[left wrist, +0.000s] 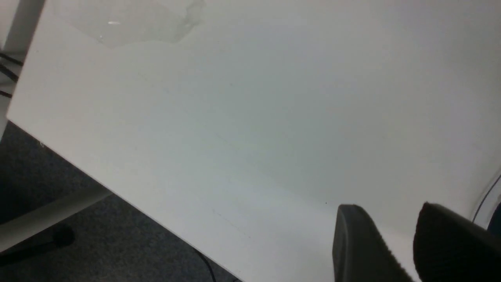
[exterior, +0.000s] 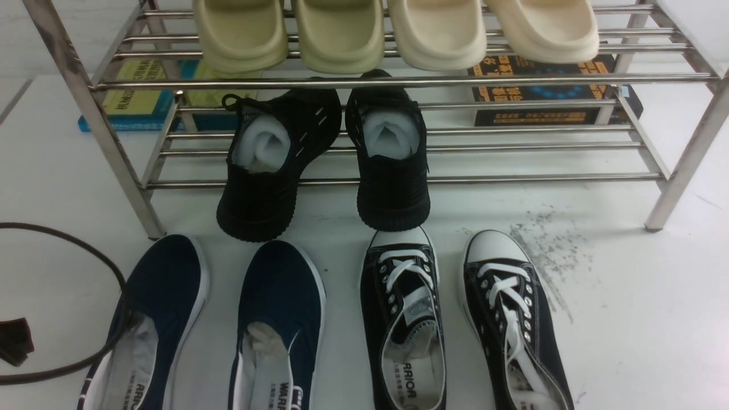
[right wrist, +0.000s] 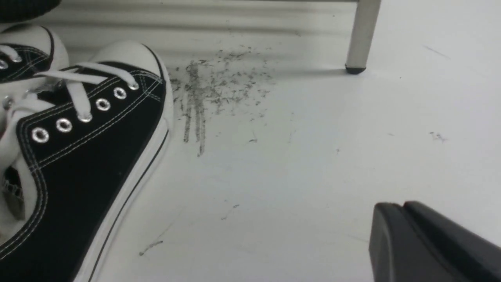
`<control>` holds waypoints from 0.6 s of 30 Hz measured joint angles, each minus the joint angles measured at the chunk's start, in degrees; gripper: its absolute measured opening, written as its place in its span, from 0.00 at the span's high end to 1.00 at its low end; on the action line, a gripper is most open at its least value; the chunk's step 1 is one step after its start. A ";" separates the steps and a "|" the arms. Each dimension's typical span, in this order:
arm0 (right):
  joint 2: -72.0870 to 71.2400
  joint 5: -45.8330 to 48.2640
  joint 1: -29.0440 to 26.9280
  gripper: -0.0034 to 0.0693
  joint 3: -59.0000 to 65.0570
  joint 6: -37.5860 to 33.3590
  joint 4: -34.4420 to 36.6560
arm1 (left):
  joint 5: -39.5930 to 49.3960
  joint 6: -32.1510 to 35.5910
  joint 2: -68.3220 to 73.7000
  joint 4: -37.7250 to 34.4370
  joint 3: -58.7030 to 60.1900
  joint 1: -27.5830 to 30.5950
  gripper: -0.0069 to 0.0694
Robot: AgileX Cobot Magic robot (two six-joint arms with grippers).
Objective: Take the shoes off the shelf with your hand on the white table.
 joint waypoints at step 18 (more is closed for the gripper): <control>0.00 -0.06 -2.22 0.85 0.05 0.00 0.00 | 4.93 10.44 -14.22 -1.41 0.00 0.00 0.59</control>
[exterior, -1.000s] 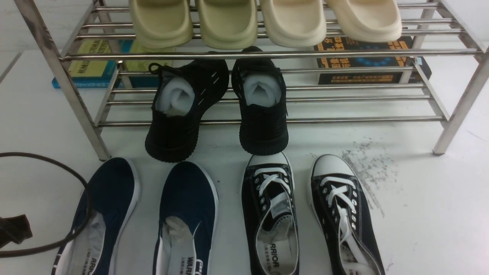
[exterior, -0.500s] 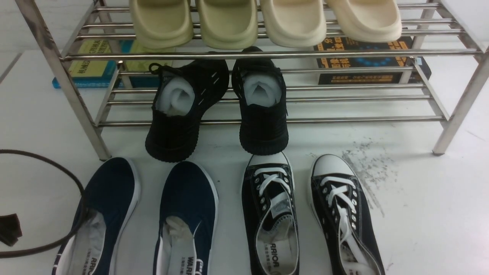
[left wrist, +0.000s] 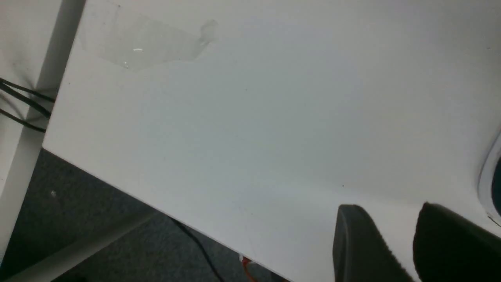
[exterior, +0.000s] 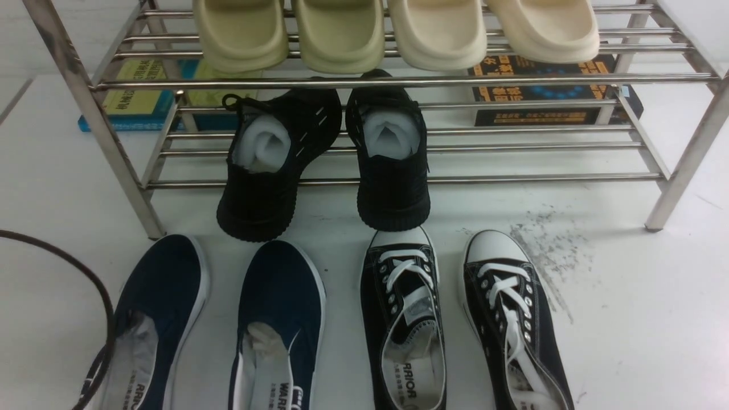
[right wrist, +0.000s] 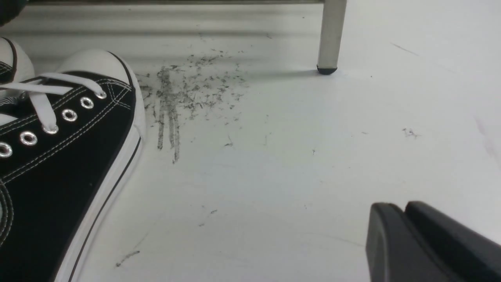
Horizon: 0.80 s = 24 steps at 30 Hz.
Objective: Take the shoes off the shelf with your hand on the white table.
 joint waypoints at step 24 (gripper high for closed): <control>0.00 -0.01 0.00 0.81 0.00 0.00 -0.04 | -29.44 12.93 -49.62 -24.93 12.97 0.00 0.91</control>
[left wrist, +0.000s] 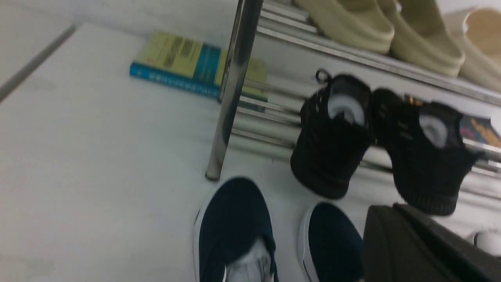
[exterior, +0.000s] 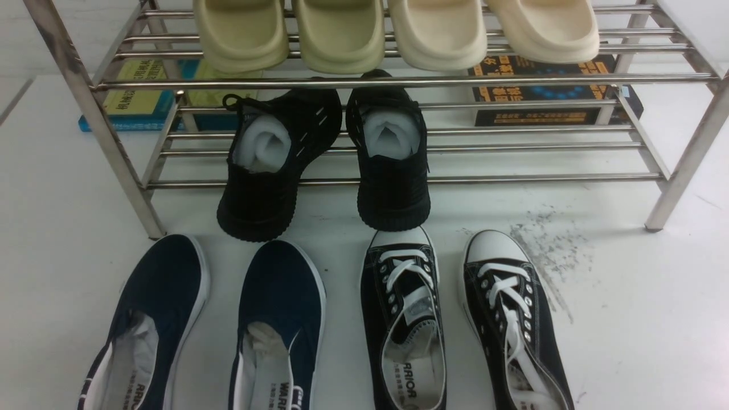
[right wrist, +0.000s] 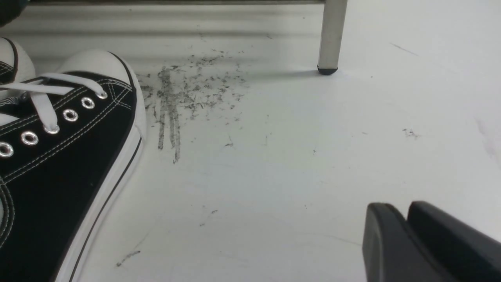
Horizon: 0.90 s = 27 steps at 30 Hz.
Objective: Take the shoes off the shelf with your hand on the white table.
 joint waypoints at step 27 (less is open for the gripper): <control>0.00 0.00 0.00 0.77 0.00 0.00 0.00 | -19.36 0.00 0.00 6.46 21.95 0.00 0.91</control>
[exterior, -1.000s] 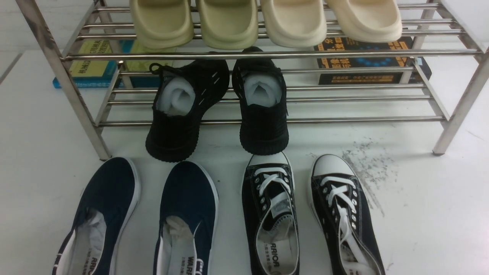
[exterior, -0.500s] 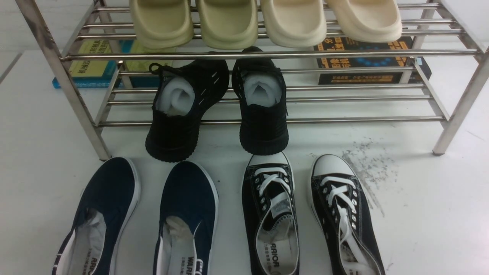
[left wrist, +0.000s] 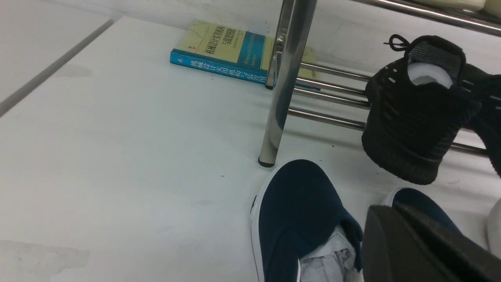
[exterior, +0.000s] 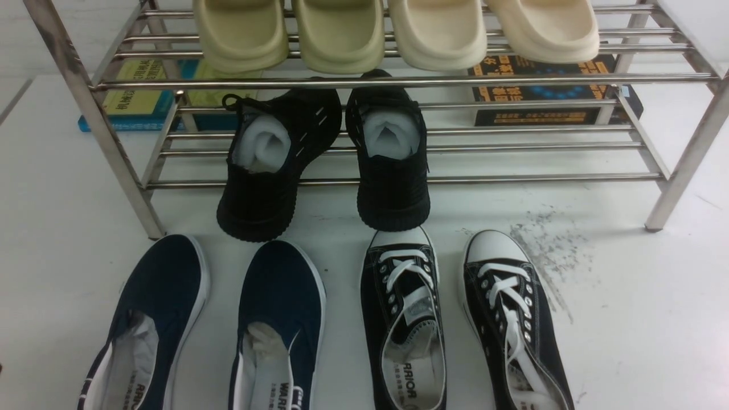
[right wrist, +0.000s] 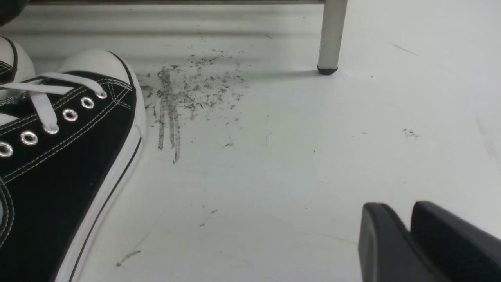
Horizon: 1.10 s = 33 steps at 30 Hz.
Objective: Take the shoes off the shelf with your hand on the white table.
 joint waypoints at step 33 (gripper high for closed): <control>0.00 -0.05 0.00 0.71 0.00 0.00 0.00 | 2.22 -14.09 -0.11 10.75 9.09 -5.44 0.88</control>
